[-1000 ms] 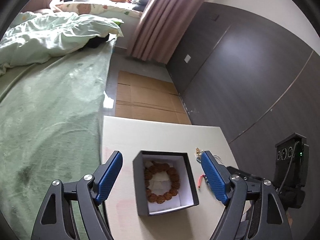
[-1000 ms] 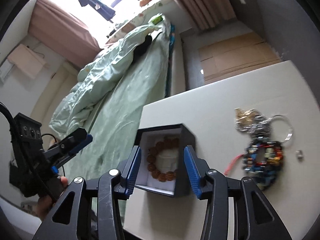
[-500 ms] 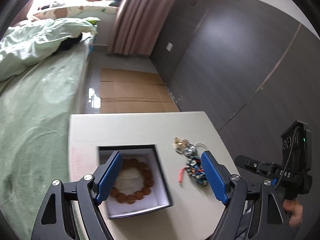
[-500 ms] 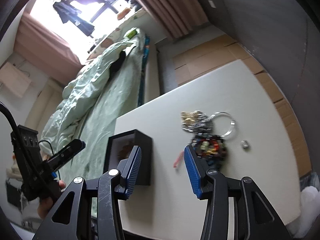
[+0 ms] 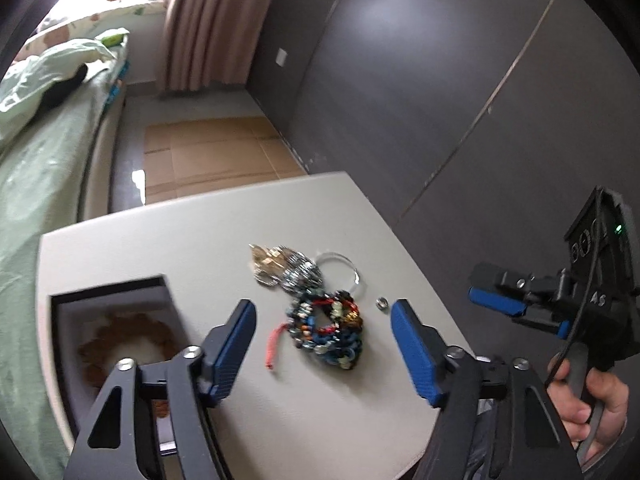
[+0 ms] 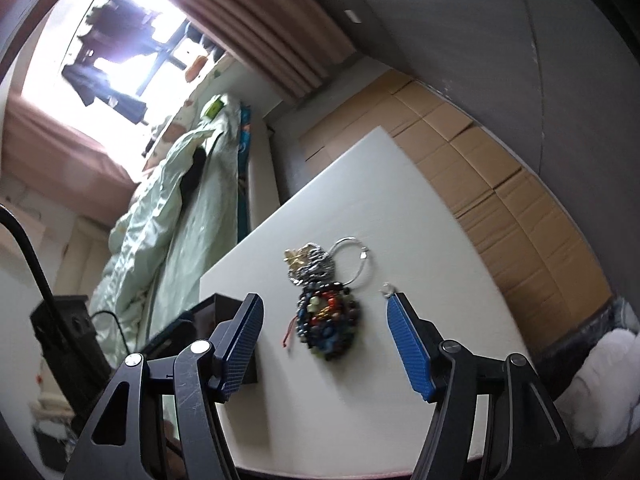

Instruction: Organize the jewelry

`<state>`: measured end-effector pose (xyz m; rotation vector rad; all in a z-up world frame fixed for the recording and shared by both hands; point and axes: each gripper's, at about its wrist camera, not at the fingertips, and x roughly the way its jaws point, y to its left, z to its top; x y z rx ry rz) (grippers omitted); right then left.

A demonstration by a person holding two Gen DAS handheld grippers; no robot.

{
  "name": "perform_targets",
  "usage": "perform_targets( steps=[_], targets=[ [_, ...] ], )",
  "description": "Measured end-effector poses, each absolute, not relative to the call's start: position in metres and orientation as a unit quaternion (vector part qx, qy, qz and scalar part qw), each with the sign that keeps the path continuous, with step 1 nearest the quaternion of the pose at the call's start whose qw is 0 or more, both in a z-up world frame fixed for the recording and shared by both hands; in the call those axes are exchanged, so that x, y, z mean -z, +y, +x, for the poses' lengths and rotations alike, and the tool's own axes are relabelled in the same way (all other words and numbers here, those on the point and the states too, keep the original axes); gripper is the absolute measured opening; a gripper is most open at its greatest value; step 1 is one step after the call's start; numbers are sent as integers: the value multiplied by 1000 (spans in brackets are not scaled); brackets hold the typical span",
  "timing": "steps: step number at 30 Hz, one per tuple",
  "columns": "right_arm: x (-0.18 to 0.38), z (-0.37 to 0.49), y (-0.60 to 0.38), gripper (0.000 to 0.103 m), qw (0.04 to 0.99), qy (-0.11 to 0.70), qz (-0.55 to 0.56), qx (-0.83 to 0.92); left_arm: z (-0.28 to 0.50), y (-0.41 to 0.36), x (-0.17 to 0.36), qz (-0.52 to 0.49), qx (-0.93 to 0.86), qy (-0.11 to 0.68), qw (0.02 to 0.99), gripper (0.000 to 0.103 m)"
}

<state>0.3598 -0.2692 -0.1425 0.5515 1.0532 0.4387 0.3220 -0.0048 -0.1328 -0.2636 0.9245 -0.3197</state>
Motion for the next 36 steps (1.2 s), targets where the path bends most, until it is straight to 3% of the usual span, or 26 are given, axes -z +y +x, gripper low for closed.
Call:
perform_targets(
  steps=[6, 16, 22, 36],
  targets=[
    [154, 367, -286, 65, 803, 502, 262, -188, 332, -29, 159, -112, 152, 473, 861, 48],
    [175, 380, -289, 60, 785, 521, 276, -190, 345, -44, 187, -112, 159, 506, 840, 32],
    [173, 379, -287, 60, 787, 519, 273, -194, 344, -50, 189, -94, 159, 509, 841, 8],
    [181, 383, -269, 60, 780, 532, 261, -202, 323, -31, 137, -139, 210, 438, 863, 8]
  ],
)
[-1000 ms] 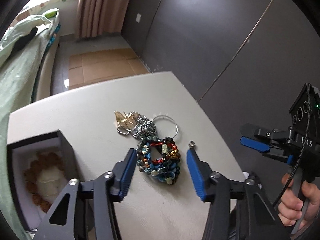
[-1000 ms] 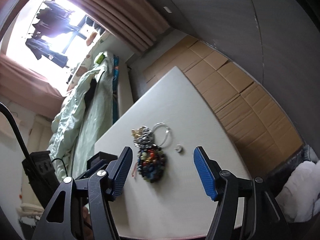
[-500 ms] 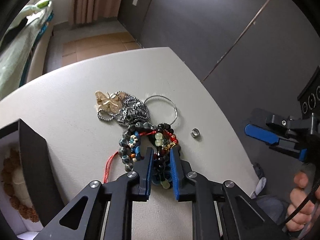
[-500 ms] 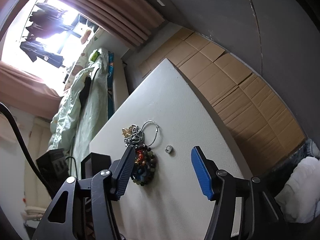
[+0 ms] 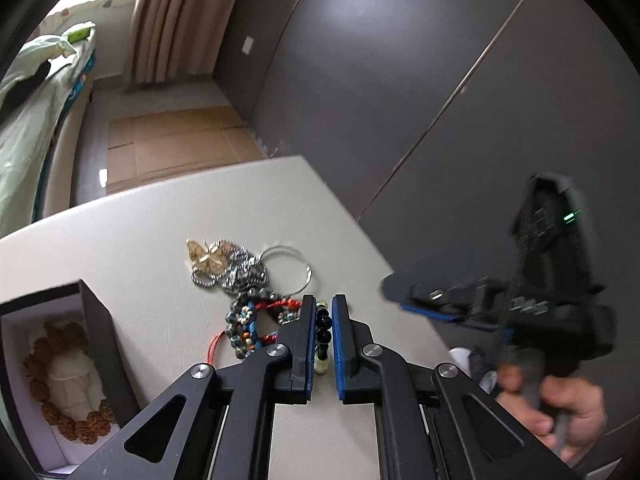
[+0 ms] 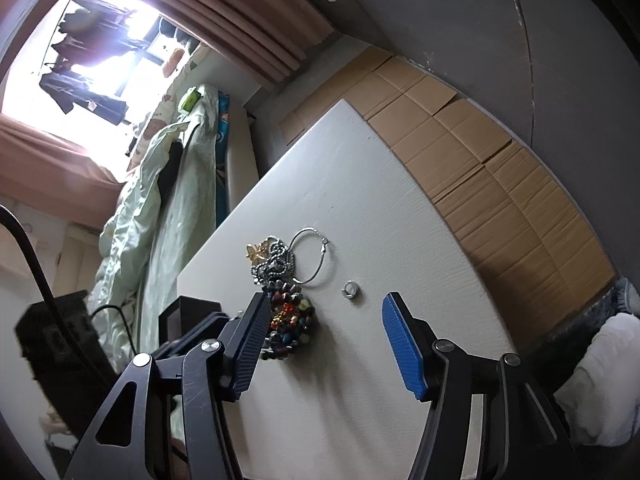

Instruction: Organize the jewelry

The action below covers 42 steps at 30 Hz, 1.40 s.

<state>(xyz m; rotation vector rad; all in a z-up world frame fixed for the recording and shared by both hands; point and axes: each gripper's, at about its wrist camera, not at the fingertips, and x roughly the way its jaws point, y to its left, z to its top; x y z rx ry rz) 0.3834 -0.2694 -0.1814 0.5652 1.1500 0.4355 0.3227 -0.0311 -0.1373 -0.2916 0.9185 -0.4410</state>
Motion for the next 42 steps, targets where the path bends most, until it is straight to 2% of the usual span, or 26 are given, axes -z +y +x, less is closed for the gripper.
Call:
perform_targets(
  steps=[3, 6, 19, 20, 23, 24, 25, 37, 38, 40, 41, 42],
  targets=[
    [185, 385, -262, 60, 773, 537, 264, -210, 317, -20, 124, -154, 215, 420, 868, 8],
    [192, 386, -253, 52, 761, 545, 273, -224, 315, -9, 114, -161, 208, 407, 875, 8],
    [217, 397, -206, 48, 731, 568, 290, -243, 297, 49, 96, -182, 159, 379, 893, 8],
    [217, 398, -204, 46, 731, 568, 289, -242, 296, 55, 96, -183, 154, 378, 894, 8],
    [218, 399, -199, 27, 738, 567, 282, -233, 292, 69, 95, -189, 139, 375, 897, 8],
    [219, 398, -198, 13, 741, 567, 280, -227, 292, 72, 96, -192, 135, 376, 896, 8],
    [219, 397, -198, 11, 741, 565, 283, -225, 291, 77, 96, -196, 130, 376, 896, 8],
    [164, 371, -173, 10, 782, 494, 256, -279, 281, 123, 108, -225, 66, 408, 882, 9],
    [160, 368, -169, 10, 785, 489, 255, -283, 281, 126, 109, -228, 63, 412, 880, 13],
    [150, 363, -161, 10, 788, 476, 252, -298, 281, 132, 110, -239, 57, 414, 876, 38],
    [147, 361, -158, 10, 788, 472, 252, -305, 279, 135, 110, -242, 52, 410, 878, 63],
    [145, 360, -154, 10, 788, 469, 252, -310, 276, 139, 108, -244, 46, 402, 881, 76]
  ],
)
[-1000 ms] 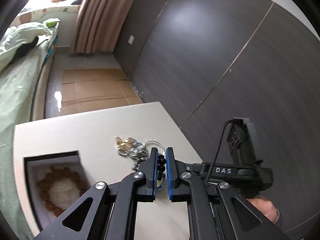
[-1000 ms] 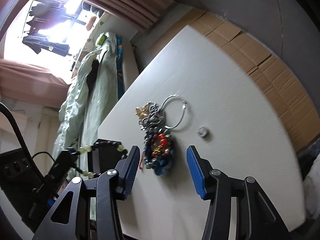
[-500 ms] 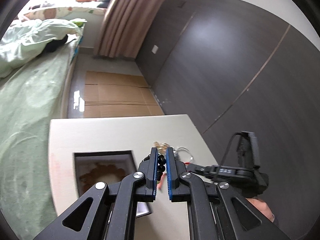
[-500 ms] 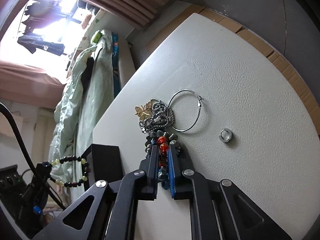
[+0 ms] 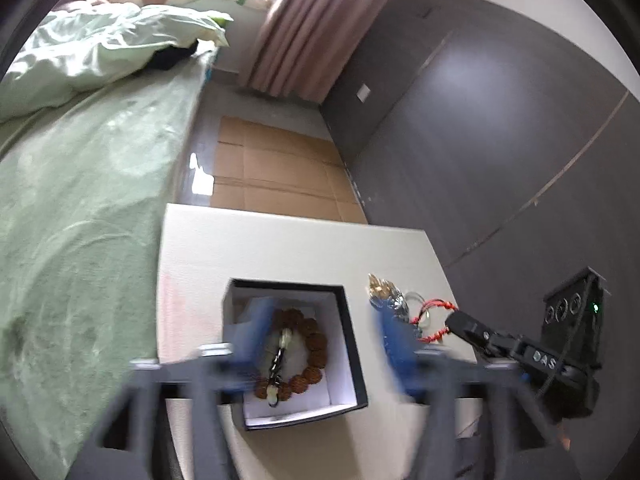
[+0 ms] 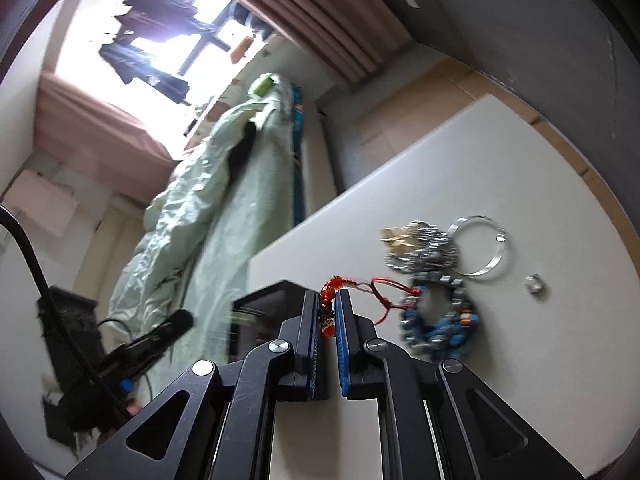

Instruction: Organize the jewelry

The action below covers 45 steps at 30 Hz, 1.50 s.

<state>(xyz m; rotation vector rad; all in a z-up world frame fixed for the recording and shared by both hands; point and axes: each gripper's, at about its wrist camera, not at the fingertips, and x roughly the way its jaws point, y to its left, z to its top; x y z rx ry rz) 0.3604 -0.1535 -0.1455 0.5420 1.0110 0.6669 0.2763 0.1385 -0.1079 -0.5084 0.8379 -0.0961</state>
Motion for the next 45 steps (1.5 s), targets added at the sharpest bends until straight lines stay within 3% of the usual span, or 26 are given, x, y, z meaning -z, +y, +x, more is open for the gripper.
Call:
perform_targets(
  steps=[20, 21, 22, 24, 45],
  targets=[
    [128, 336, -59, 11, 758, 457, 218, -411, 244, 184, 100, -256, 14, 383, 888, 77],
    [131, 337, -56, 25, 757, 465, 211, -408, 243, 185, 100, -256, 14, 383, 888, 77],
    [135, 339, -52, 51, 756, 478, 201, -400, 242, 186, 100, -257, 14, 382, 887, 77],
    [139, 339, -53, 66, 764, 481, 195, -384, 242, 187, 99, -259, 14, 381, 887, 77],
    [115, 347, -151, 66, 811, 459, 201, -300, 271, 132, 100, -227, 60, 394, 888, 77]
  ],
)
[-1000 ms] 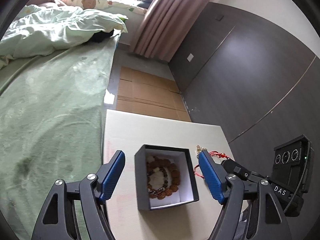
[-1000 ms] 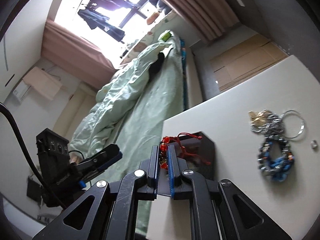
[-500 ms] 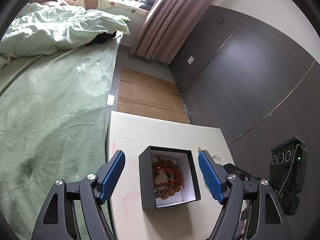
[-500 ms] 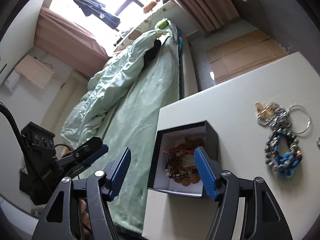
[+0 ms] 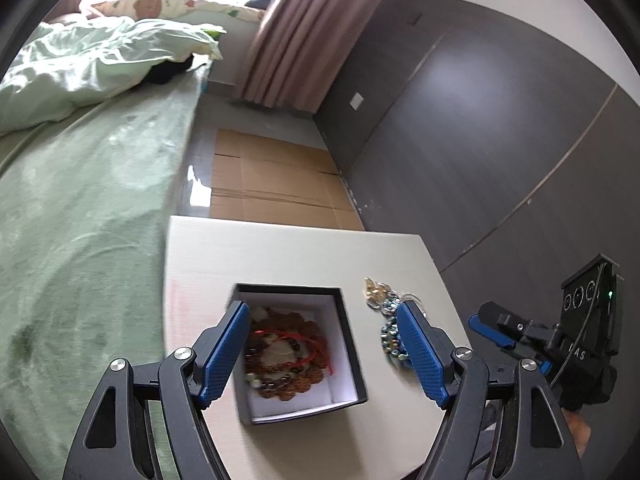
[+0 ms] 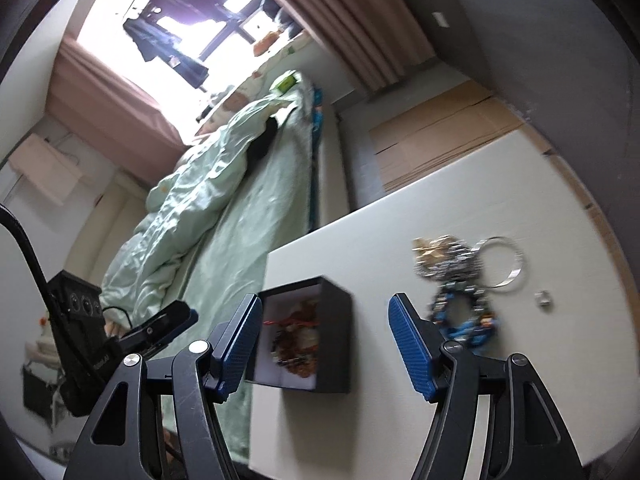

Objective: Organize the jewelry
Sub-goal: 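Grasp the blue beaded bracelet with the left gripper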

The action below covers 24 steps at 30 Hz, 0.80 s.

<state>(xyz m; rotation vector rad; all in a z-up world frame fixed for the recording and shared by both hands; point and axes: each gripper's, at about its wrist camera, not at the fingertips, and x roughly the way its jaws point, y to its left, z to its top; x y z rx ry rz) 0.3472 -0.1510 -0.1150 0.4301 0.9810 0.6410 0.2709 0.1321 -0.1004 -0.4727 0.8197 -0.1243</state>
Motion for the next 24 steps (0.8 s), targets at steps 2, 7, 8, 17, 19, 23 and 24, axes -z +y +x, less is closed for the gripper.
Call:
perform_targets(
  steps=[2, 7, 8, 17, 19, 23, 24],
  targets=[
    [115, 349, -165, 66, 814, 460, 205, -290, 275, 120, 101, -219, 67, 396, 889, 77],
    [121, 352, -195, 66, 810, 472, 225, -265, 286, 88, 103, -194, 99, 402, 889, 77],
    [122, 353, -202, 66, 808, 476, 230, -259, 288, 81, 104, -188, 104, 403, 890, 77],
    [143, 357, -247, 66, 793, 490, 285, -222, 300, 20, 116, -140, 148, 422, 883, 64],
    [148, 357, -254, 65, 789, 493, 296, -216, 304, 10, 123, -133, 154, 433, 878, 57],
    [157, 358, -267, 59, 774, 498, 330, -211, 309, -7, 137, -124, 158, 452, 869, 44],
    [158, 358, -270, 59, 773, 499, 332, -208, 311, -10, 139, -120, 158, 455, 868, 41]
  ],
)
